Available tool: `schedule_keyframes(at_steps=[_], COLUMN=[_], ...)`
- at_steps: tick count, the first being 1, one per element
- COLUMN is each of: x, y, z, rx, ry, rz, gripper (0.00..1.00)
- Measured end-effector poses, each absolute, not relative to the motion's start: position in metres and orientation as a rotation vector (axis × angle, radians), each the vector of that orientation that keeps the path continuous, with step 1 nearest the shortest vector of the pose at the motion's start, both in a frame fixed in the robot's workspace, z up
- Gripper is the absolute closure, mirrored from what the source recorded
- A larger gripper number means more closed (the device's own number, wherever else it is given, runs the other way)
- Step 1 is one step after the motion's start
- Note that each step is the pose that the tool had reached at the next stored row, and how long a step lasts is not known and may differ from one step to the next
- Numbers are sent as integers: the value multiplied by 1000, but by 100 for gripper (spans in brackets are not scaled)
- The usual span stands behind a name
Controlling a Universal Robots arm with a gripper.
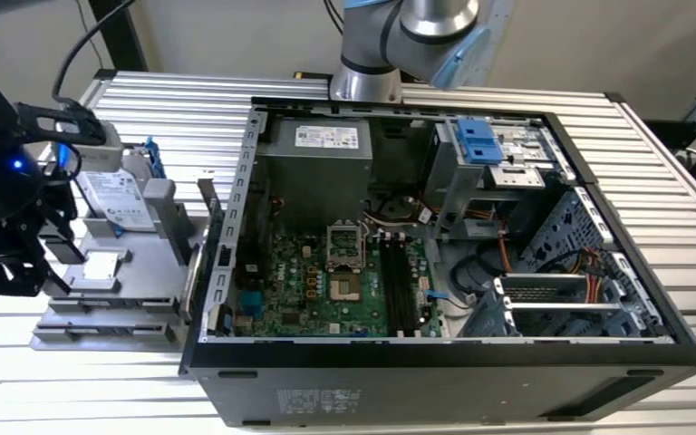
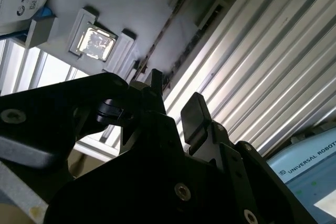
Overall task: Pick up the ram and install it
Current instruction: 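Pick up the ram and move it above insertion slot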
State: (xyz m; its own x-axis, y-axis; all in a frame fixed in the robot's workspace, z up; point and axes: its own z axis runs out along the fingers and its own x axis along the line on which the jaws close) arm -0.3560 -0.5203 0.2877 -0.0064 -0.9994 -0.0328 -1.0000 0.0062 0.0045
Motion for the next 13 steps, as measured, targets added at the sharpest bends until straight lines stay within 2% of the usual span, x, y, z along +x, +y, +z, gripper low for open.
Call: schedule_keyframes(at_steps=[13], x=[-355], y=[-523], z=[264], rx=[-2202], ry=[2212], rz=[41], gripper=[0])
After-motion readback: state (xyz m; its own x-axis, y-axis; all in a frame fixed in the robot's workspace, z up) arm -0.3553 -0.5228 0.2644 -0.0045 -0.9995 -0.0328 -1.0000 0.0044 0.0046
